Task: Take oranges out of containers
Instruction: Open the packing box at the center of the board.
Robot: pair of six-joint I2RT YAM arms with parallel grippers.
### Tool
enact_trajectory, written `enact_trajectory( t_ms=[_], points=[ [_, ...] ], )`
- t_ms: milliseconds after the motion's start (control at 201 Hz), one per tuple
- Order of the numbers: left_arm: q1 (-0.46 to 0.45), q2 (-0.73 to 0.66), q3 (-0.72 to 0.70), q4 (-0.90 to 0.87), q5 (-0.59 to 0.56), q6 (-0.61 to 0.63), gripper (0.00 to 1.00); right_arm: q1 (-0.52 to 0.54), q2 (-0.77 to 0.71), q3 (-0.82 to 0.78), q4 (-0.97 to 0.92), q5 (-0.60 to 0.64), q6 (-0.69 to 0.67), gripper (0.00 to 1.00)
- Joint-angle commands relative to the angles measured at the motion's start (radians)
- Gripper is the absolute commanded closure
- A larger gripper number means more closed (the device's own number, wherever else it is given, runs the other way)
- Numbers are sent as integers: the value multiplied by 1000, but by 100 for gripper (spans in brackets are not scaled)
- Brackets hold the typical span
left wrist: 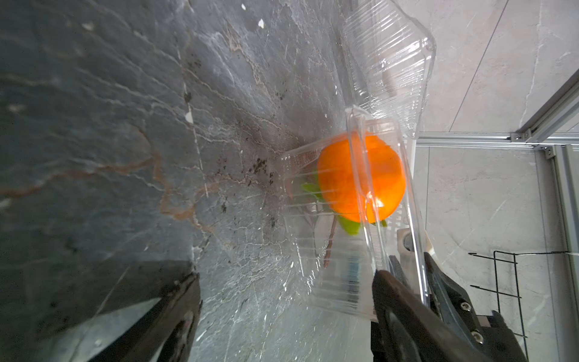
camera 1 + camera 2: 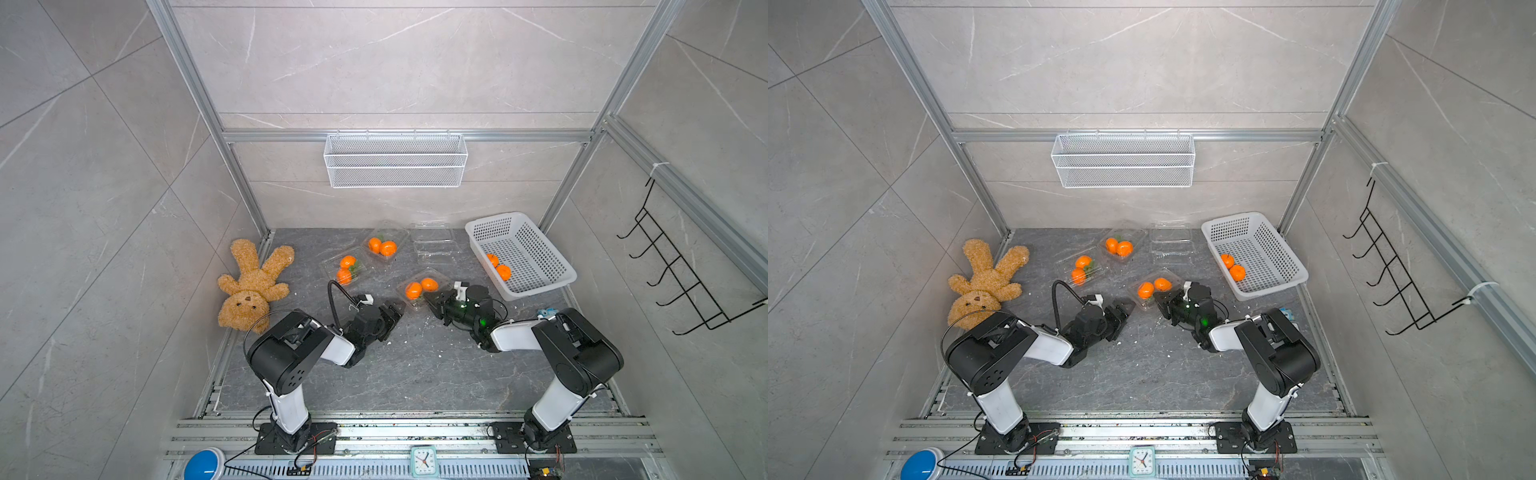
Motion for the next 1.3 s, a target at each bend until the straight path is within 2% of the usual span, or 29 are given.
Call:
enact_trajectory(
  t_ms=[0,314,1296],
  points=[
    [-9,20,-9,83,-27,-23,12,1,8,4,30,6,23,77],
    [-26,51,-21,169,-38,-35,13,0,26,-1,52,4,39,78],
    [-42,33,-42,206,-49,-36,14,1,34,-17,75,-5,38,79]
  ],
)
